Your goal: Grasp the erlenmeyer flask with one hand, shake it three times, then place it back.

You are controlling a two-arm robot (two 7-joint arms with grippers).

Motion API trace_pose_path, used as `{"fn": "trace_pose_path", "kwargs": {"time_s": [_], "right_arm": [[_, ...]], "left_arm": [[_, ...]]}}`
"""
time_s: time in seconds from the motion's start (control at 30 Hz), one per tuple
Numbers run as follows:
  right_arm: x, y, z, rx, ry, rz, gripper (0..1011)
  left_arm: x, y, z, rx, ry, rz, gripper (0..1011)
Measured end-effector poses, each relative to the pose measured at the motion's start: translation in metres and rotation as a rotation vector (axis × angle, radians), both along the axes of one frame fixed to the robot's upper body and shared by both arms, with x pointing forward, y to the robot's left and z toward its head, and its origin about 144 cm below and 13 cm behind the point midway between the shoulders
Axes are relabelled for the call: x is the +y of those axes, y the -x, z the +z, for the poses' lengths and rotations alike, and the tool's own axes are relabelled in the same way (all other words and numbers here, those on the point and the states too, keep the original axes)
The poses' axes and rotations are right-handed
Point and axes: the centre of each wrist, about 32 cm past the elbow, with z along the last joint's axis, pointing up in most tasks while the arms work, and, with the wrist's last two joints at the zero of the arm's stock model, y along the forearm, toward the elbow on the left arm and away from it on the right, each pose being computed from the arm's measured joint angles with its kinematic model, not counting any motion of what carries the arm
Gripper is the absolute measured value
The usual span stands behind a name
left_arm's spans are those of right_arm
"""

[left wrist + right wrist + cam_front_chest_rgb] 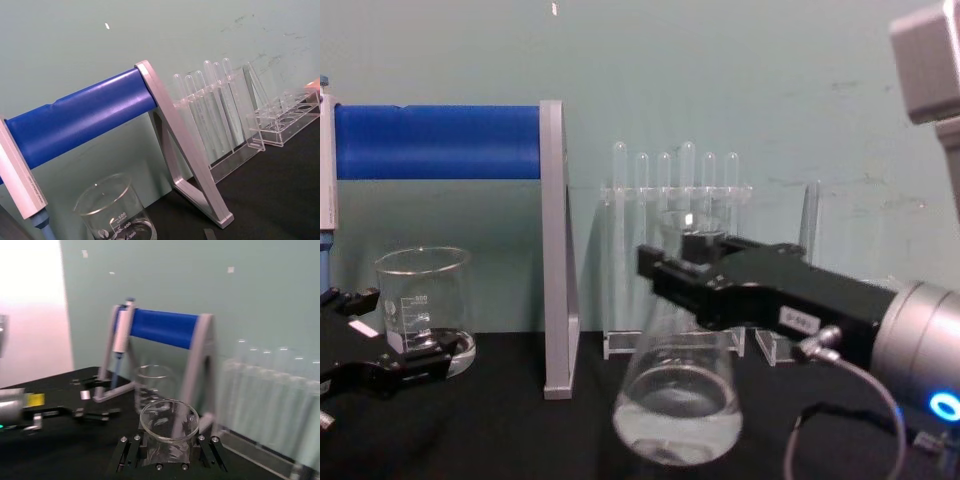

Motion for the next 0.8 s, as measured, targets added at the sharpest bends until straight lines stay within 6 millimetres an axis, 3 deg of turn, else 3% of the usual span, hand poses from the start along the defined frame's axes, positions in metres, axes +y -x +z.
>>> {"fn": "trace_pose_path", "kwargs": {"time_s": [0.8], "right_arm": [[-0.063, -0.027, 0.003, -0.042, 0.03, -0.376, 449]], "left_arm": [[0.0, 0.0, 0.0, 0.0, 0.0, 0.0, 1001]]}}
